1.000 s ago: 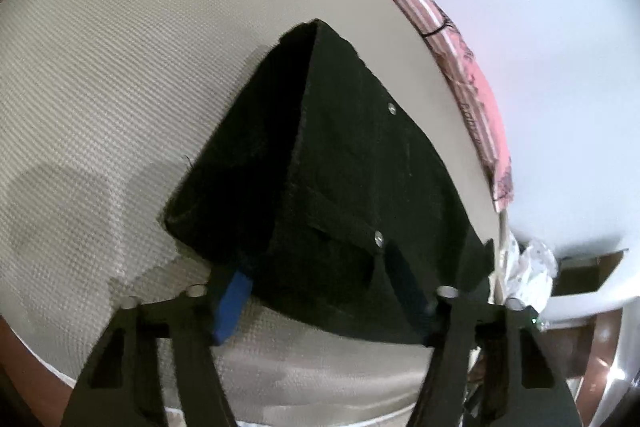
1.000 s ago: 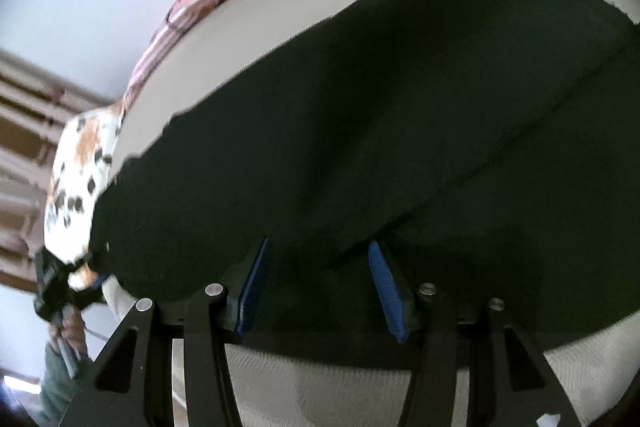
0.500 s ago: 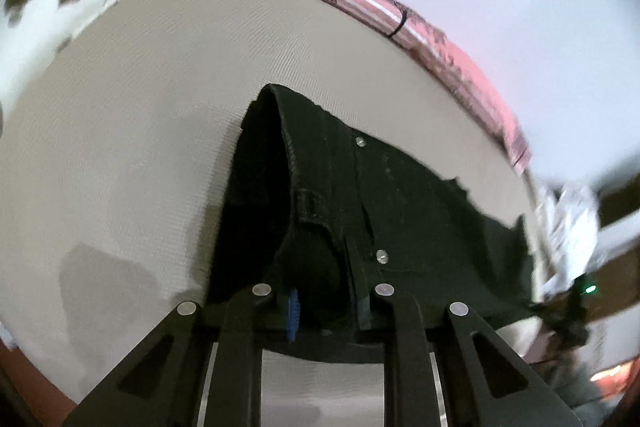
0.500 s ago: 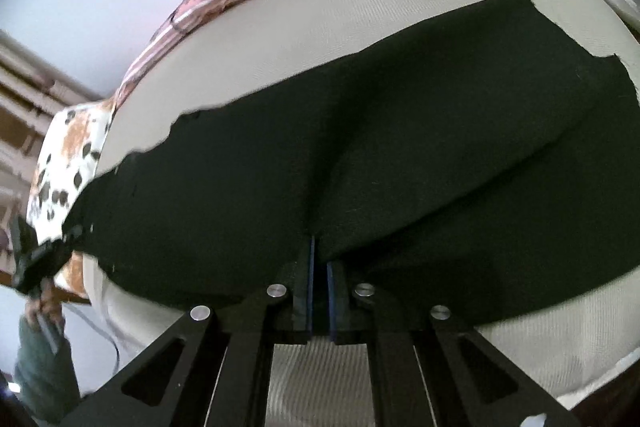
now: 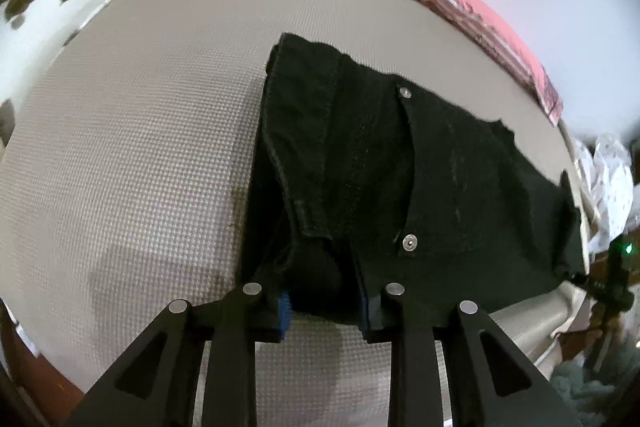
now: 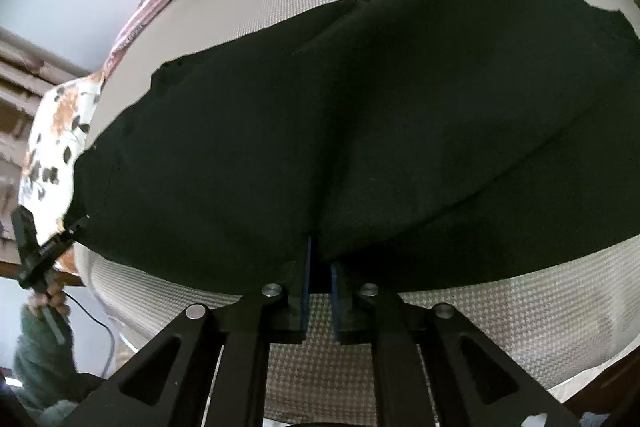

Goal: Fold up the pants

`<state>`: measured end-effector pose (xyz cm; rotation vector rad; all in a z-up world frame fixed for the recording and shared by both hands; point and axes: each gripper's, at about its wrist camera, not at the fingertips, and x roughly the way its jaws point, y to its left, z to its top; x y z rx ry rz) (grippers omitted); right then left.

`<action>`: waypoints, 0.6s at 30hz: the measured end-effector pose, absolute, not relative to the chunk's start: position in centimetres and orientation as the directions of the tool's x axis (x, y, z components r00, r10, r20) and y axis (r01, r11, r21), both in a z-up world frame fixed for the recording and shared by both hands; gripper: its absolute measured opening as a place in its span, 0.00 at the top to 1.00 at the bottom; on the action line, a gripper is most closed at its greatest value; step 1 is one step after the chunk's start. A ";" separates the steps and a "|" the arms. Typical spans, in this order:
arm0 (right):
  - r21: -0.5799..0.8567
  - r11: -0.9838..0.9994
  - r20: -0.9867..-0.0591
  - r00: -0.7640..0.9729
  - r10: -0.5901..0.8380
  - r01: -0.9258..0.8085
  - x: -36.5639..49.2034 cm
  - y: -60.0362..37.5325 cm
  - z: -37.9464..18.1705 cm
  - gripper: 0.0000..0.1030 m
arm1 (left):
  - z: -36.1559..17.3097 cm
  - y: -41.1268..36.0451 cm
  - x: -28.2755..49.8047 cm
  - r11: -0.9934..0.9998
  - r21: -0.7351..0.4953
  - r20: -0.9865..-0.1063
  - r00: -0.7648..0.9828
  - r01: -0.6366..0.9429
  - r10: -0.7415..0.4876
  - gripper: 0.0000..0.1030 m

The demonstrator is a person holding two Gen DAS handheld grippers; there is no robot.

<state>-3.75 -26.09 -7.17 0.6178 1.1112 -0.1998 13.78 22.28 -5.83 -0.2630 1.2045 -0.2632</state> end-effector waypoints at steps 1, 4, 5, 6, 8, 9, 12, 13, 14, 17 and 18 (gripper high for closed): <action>0.377 0.810 -0.875 0.461 0.151 0.450 -4.1 -26.5 -6.8 0.69 | -5.5 22.3 13.6 0.943 -0.329 -0.882 0.343 0.045 -0.324 0.65; 0.402 0.786 -0.850 0.512 0.129 0.470 -5.5 -28.3 -5.7 0.56 | -4.3 22.5 12.5 0.962 -0.271 -0.892 0.368 0.027 -0.262 0.52; 0.421 0.772 -0.840 0.527 0.132 0.476 -6.1 -29.1 -5.4 0.56 | -3.7 22.4 11.9 0.969 -0.244 -0.893 0.380 0.037 -0.240 0.52; 0.435 0.754 -0.831 0.542 0.126 0.492 -6.7 -30.2 -5.1 0.56 | -2.9 22.1 11.3 0.978 -0.202 -0.892 0.404 0.044 -0.203 0.52; 0.433 0.729 -0.827 0.555 0.087 0.530 -7.8 -32.3 -4.6 0.56 | -1.6 21.6 10.2 0.991 -0.122 -0.884 0.447 0.060 -0.136 0.52; 0.433 0.715 -0.823 0.565 0.065 0.548 -8.3 -33.6 -4.4 0.56 | -0.7 20.7 9.6 0.993 -0.081 -0.871 0.477 0.088 -0.114 0.52; 0.430 0.668 -0.813 0.583 -0.006 0.607 -9.7 -37.3 -4.2 0.56 | 0.7 17.4 8.6 0.982 -0.040 -0.847 0.515 0.186 -0.132 0.52; 0.438 0.649 -0.807 0.590 -0.022 0.622 -10.1 -38.6 -4.2 0.56 | 0.9 16.4 8.4 0.976 -0.041 -0.843 0.516 0.214 -0.149 0.52; 0.443 0.634 -0.804 0.593 -0.032 0.634 -10.4 -39.7 -4.2 0.56 | 1.2 14.5 8.3 0.964 -0.050 -0.840 0.511 0.262 -0.182 0.52; 0.455 0.596 -0.796 0.602 -0.060 0.661 -10.9 -42.9 -4.1 0.57 | 1.1 9.7 8.3 0.913 -0.124 -0.836 0.456 0.388 -0.307 0.52; 0.460 0.586 -0.793 0.606 -0.068 0.667 -10.9 -44.0 -4.2 0.57 | 1.1 8.5 8.4 0.901 -0.134 -0.835 0.443 0.413 -0.327 0.52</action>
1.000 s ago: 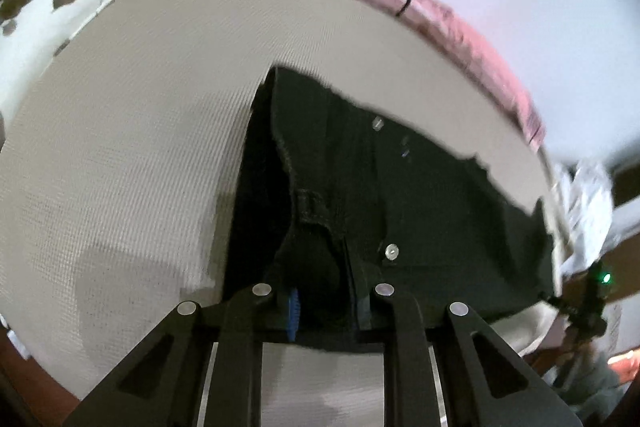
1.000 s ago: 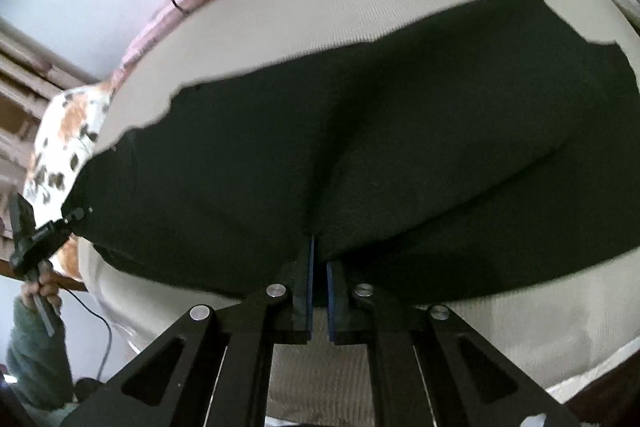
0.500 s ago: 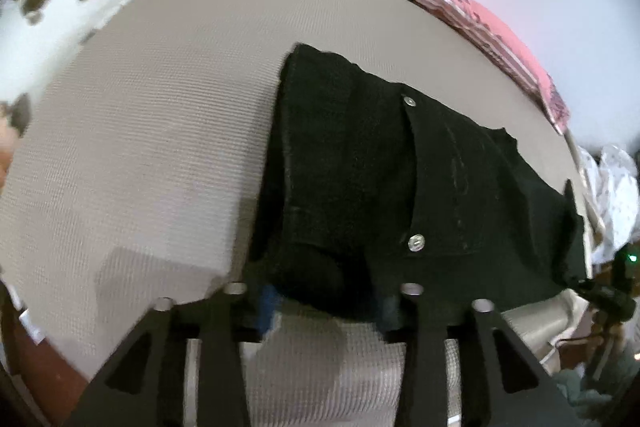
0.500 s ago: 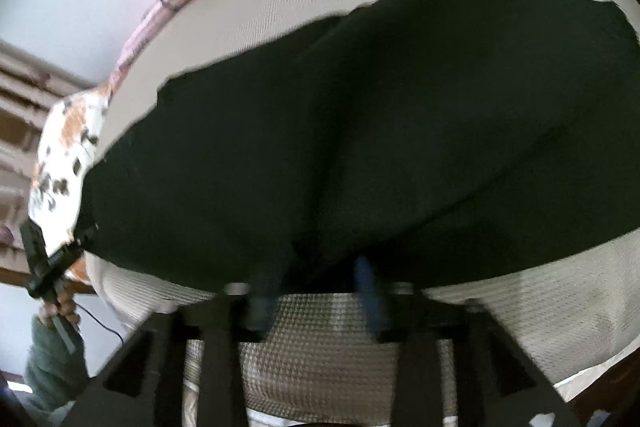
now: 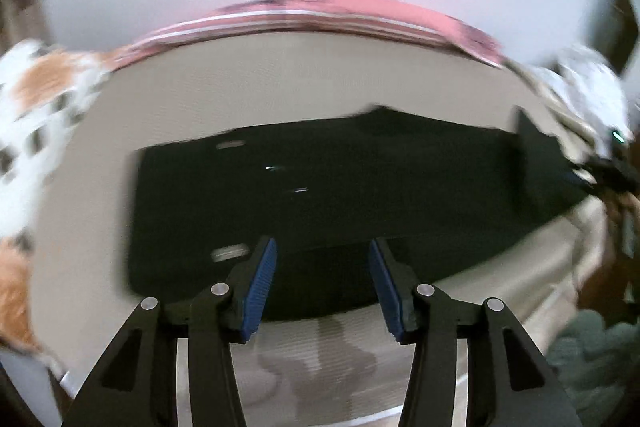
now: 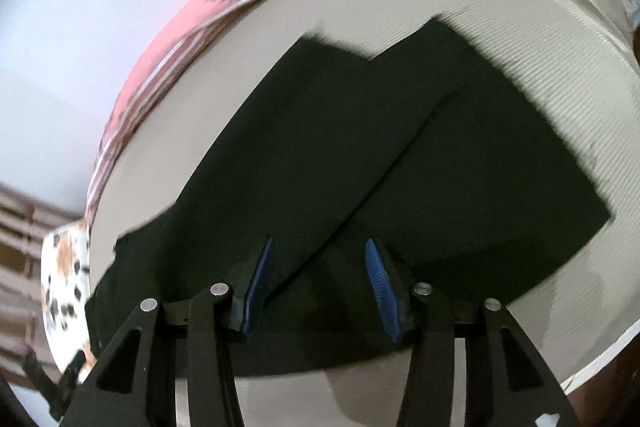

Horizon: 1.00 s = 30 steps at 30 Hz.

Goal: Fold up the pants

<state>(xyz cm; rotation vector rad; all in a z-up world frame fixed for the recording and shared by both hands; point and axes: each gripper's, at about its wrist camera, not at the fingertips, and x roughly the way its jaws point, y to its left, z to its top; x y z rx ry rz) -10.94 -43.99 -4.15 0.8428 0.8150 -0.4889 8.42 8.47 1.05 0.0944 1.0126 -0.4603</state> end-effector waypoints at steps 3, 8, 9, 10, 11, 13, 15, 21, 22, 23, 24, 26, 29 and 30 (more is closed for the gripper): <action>0.473 0.565 -0.786 0.614 -0.076 0.676 -10.7 -46.7 -4.3 0.57 | 0.3 2.9 8.8 0.843 -0.169 -0.835 0.379 0.511 -0.398 0.52; 0.485 0.554 -0.782 0.619 -0.072 0.677 -9.9 -49.5 -5.2 0.60 | -1.1 -6.1 8.5 0.746 -0.194 -0.846 0.276 0.637 -0.456 0.52; 0.495 0.548 -0.779 0.624 -0.064 0.674 -9.7 -49.9 -5.4 0.62 | -1.4 -8.0 8.2 0.721 -0.190 -0.850 0.255 0.666 -0.460 0.52; 0.504 0.542 -0.776 0.628 -0.058 0.672 -9.6 -50.2 -5.6 0.63 | -1.7 -9.4 8.0 0.699 -0.190 -0.853 0.236 0.689 -0.465 0.52; 0.514 0.538 -0.770 0.636 -0.054 0.668 -9.8 -50.7 -5.7 0.63 | -1.9 -10.4 7.7 0.684 -0.193 -0.855 0.222 0.703 -0.469 0.52; 0.531 0.534 -0.760 0.648 -0.042 0.658 -9.7 -51.1 -5.8 0.64 | -2.6 -12.7 7.1 0.654 -0.198 -0.863 0.187 0.730 -0.469 0.52; 0.551 0.522 -0.750 0.661 -0.033 0.651 -9.9 -51.7 -5.9 0.67 | -3.3 -14.6 6.5 0.630 -0.203 -0.870 0.158 0.750 -0.468 0.52; 0.571 0.505 -0.740 0.672 -0.024 0.647 -10.3 -53.0 -6.0 0.74 | -5.1 -18.7 5.3 0.593 -0.178 -0.887 0.133 0.785 -0.443 0.52; 0.574 0.504 -0.737 0.676 -0.026 0.645 -10.4 -53.2 -6.0 0.74 | -5.4 -19.1 5.1 0.595 -0.166 -0.891 0.139 0.786 -0.432 0.53; 0.572 0.507 -0.738 0.674 -0.025 0.645 -10.3 -53.4 -6.0 0.74 | -5.6 -19.4 4.9 0.597 -0.154 -0.894 0.146 0.788 -0.424 0.56; 0.571 0.511 -0.738 0.674 -0.023 0.643 -10.2 -53.6 -6.1 0.74 | -5.7 -19.4 4.8 0.594 -0.156 -0.892 0.145 0.789 -0.427 0.59; 0.576 0.506 -0.735 0.678 -0.022 0.642 -9.8 -53.9 -6.1 0.74 | -6.3 -19.7 4.7 0.591 -0.159 -0.900 0.130 0.791 -0.416 0.70; 0.563 0.525 -0.740 0.672 -0.025 0.638 -9.1 -53.8 -5.7 0.94 | -6.9 -20.0 4.5 0.594 -0.150 -0.904 0.133 0.790 -0.405 0.78; 0.563 0.529 -0.738 0.675 -0.025 0.635 -9.0 -53.7 -5.4 0.95 | -6.8 -19.9 4.4 0.591 -0.138 -0.903 0.145 0.795 -0.405 0.82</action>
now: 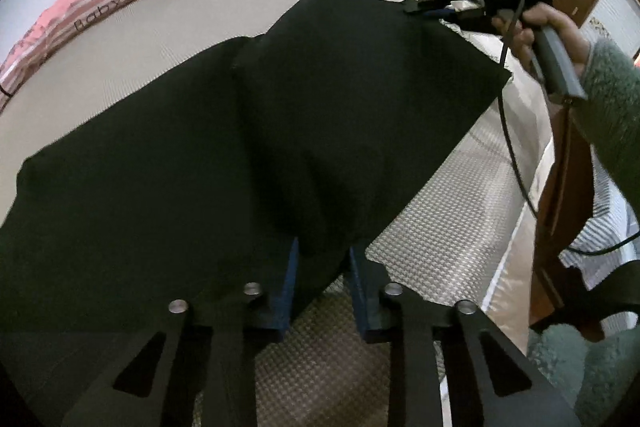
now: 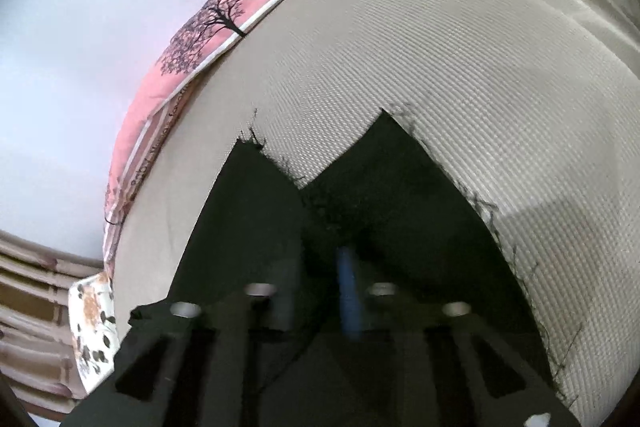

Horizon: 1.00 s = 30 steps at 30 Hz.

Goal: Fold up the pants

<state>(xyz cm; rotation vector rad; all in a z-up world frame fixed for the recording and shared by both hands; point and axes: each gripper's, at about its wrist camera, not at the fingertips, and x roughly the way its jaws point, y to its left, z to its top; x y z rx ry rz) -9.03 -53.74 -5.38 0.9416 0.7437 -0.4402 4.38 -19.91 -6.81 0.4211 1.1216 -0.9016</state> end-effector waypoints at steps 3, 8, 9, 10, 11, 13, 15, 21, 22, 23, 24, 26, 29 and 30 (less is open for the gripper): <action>0.537 0.571 -0.720 0.690 -0.075 0.621 -9.8 -52.8 -3.0 0.97 | -6.6 -20.1 4.6 0.591 -0.133 -0.899 0.153 0.796 -0.409 0.92; 0.454 0.600 -0.714 0.672 -0.196 0.658 -14.9 -50.7 0.1 0.98 | -6.3 -20.1 4.3 0.570 -0.144 -0.888 0.149 0.809 -0.435 0.93; 0.432 0.589 -0.731 0.648 -0.216 0.683 -16.1 -50.3 -0.2 0.98 | -6.3 -20.1 4.2 0.562 -0.143 -0.887 0.146 0.815 -0.438 0.93; 0.417 0.578 -0.743 0.630 -0.227 0.701 -17.0 -50.0 -0.6 0.98 | -6.2 -20.3 4.3 0.555 -0.145 -0.886 0.142 0.819 -0.441 0.93; 0.393 0.566 -0.763 0.601 -0.239 0.725 -18.1 -49.7 -1.4 0.98 | -6.3 -20.5 4.2 0.545 -0.148 -0.886 0.135 0.825 -0.445 0.93; 0.367 0.534 -0.802 0.550 -0.233 0.761 -19.6 -49.5 -3.5 0.98 | -6.5 -20.7 4.1 0.533 -0.146 -0.887 0.129 0.834 -0.444 0.93; 0.363 0.504 -0.829 0.519 -0.208 0.783 -20.3 -49.6 -5.5 0.98 | -6.8 -20.7 3.9 0.521 -0.142 -0.890 0.122 0.842 -0.439 0.93; 0.345 0.491 -0.829 0.505 -0.241 0.800 -20.4 -51.0 -4.2 0.76 | -6.2 -20.3 4.4 0.520 -0.191 -0.880 0.090 0.832 -0.467 0.90; 0.344 0.509 -0.818 0.518 -0.251 0.789 -20.3 -51.5 -3.4 0.76 | -6.0 -20.2 4.4 0.518 -0.200 -0.877 0.084 0.832 -0.473 0.88; 0.346 0.529 -0.808 0.533 -0.251 0.775 -19.9 -51.9 -2.8 0.76 | -5.6 -20.0 4.5 0.515 -0.218 -0.871 0.073 0.829 -0.487 0.83; 0.357 0.551 -0.795 0.555 -0.244 0.754 -19.3 -52.5 -2.0 0.76 | -5.3 -19.7 4.7 0.516 -0.239 -0.863 0.063 0.823 -0.501 0.81; 0.377 0.613 -0.773 0.600 -0.204 0.694 -17.3 -53.6 -0.8 0.76 | -4.2 -18.8 5.2 0.515 -0.300 -0.835 0.040 0.803 -0.549 0.79; 0.368 0.688 -0.768 0.621 -0.154 0.626 -13.7 -54.6 0.1 0.76 | -2.9 -17.4 6.7 0.547 -0.314 -0.811 0.080 0.776 -0.579 0.78; 0.366 0.707 -0.772 0.621 -0.133 0.606 -12.4 -55.0 0.1 0.77 | -2.5 -16.9 7.3 0.574 -0.309 -0.808 0.109 0.758 -0.579 0.78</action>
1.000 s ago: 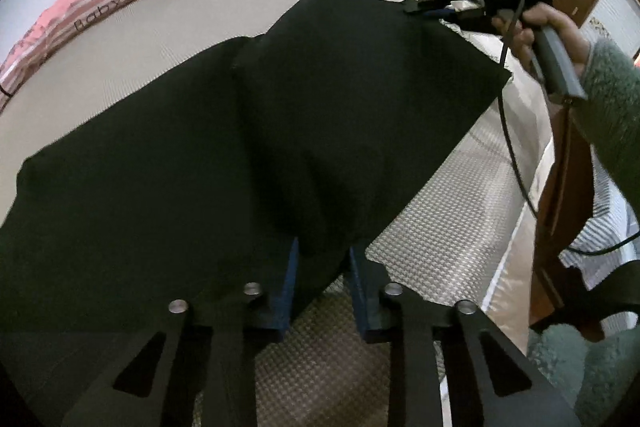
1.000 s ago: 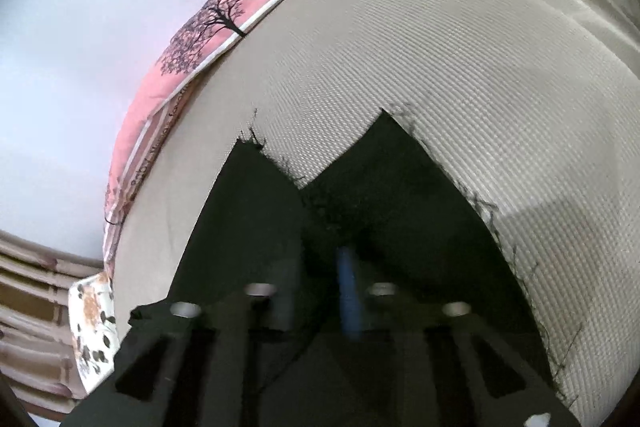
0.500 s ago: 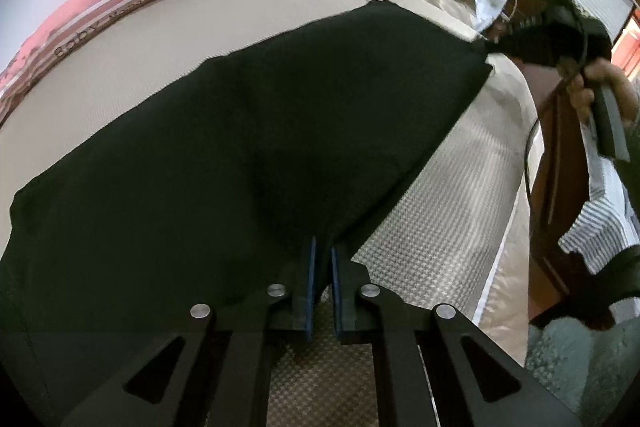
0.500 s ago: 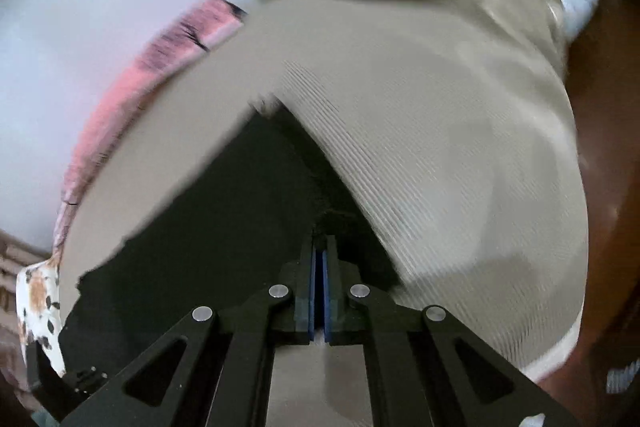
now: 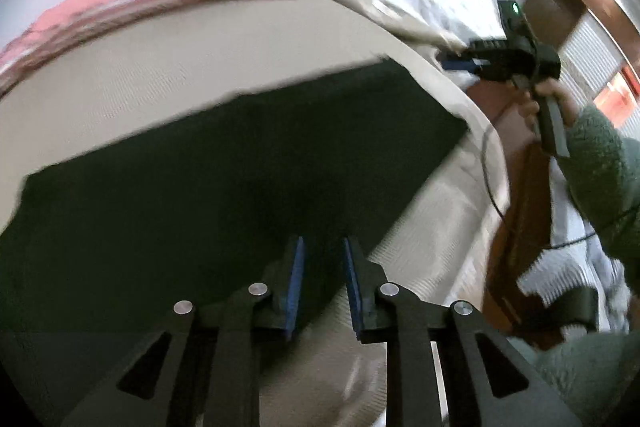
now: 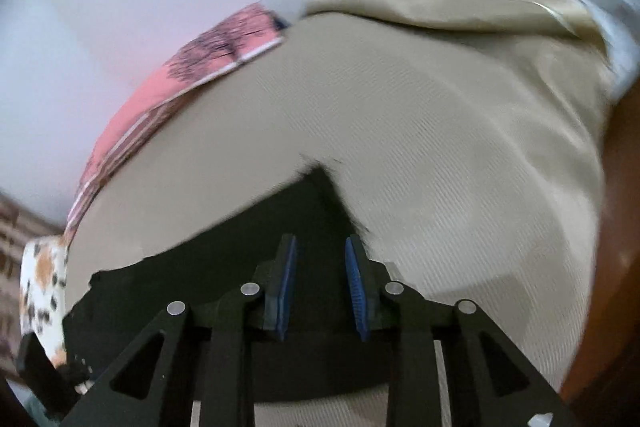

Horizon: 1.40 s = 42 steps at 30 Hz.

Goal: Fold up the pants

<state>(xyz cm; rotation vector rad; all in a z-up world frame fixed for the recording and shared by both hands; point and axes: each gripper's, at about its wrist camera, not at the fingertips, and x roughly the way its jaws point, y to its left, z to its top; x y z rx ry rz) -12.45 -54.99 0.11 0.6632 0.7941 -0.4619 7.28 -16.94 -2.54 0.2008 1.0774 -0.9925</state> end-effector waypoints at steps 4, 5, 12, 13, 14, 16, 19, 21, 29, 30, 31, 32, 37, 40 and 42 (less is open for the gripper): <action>0.323 0.754 -0.809 0.581 -0.094 0.572 -8.0 -56.5 -1.0 0.77 | -2.3 -13.7 11.1 0.722 -0.284 -0.822 0.227 0.631 -0.522 0.77; 0.312 0.764 -0.820 0.566 -0.084 0.565 -7.1 -56.9 -1.4 0.77 | -2.4 -12.6 12.1 0.767 -0.260 -0.830 0.270 0.587 -0.488 0.77; 0.295 0.786 -0.850 0.525 -0.044 0.543 -4.8 -58.4 -3.5 0.77 | -3.7 -4.3 17.3 0.929 -0.217 -0.861 0.390 0.301 -0.327 0.77; 0.287 0.790 -0.855 0.517 -0.044 0.542 -4.6 -58.5 -3.7 0.77 | -3.9 -3.6 17.5 0.934 -0.220 -0.862 0.392 0.280 -0.321 0.77; 0.271 0.796 -0.863 0.503 -0.047 0.541 -4.3 -58.6 -4.0 0.77 | -4.1 -2.7 17.7 0.944 -0.216 -0.866 0.398 0.248 -0.302 0.77; 0.244 0.807 -0.873 0.484 -0.059 0.538 -4.1 -58.7 -4.4 0.77 | -4.5 -1.3 18.1 0.957 -0.208 -0.873 0.403 0.204 -0.276 0.77; 0.241 0.815 -0.870 0.489 -0.059 0.528 -3.9 -58.7 -4.6 0.76 | -5.4 -0.1 18.6 0.969 -0.192 -0.887 0.395 0.158 -0.240 0.76; 0.231 0.832 -0.869 0.492 -0.057 0.504 -4.0 -58.2 -4.6 0.76 | -6.2 0.5 18.7 0.970 -0.203 -0.894 0.379 0.135 -0.240 0.76; 0.180 0.836 -0.807 0.563 -0.176 0.518 -5.7 -55.8 -2.2 0.97 | -7.0 0.5 19.3 0.975 -0.187 -0.904 0.367 0.123 -0.220 0.76; 0.186 0.819 -0.783 0.585 -0.210 0.543 -6.5 -55.5 -1.4 0.98 | -7.0 0.6 19.2 0.974 -0.190 -0.903 0.367 0.123 -0.222 0.76; 0.186 0.811 -0.771 0.594 -0.229 0.555 -6.8 -55.3 -0.9 0.98 | -7.0 0.6 19.2 0.973 -0.197 -0.901 0.369 0.121 -0.228 0.76; 0.193 0.803 -0.760 0.603 -0.241 0.565 -7.2 -55.2 -0.6 0.99 | -7.0 0.8 19.4 0.972 -0.202 -0.898 0.373 0.120 -0.232 0.76; 0.165 0.759 -0.758 0.574 -0.312 0.630 -6.8 -54.7 -1.7 0.99 | -7.0 1.5 19.0 0.969 -0.216 -0.883 0.399 0.120 -0.246 0.76; 0.105 0.742 -0.803 0.497 -0.329 0.662 -5.2 -55.7 -4.0 1.00 | -7.3 2.2 18.7 0.964 -0.233 -0.873 0.409 0.127 -0.265 0.76; 0.112 0.738 -0.820 0.481 -0.310 0.666 -5.0 -55.9 -4.8 1.00 | -7.4 2.7 18.7 0.959 -0.251 -0.867 0.410 0.130 -0.283 0.76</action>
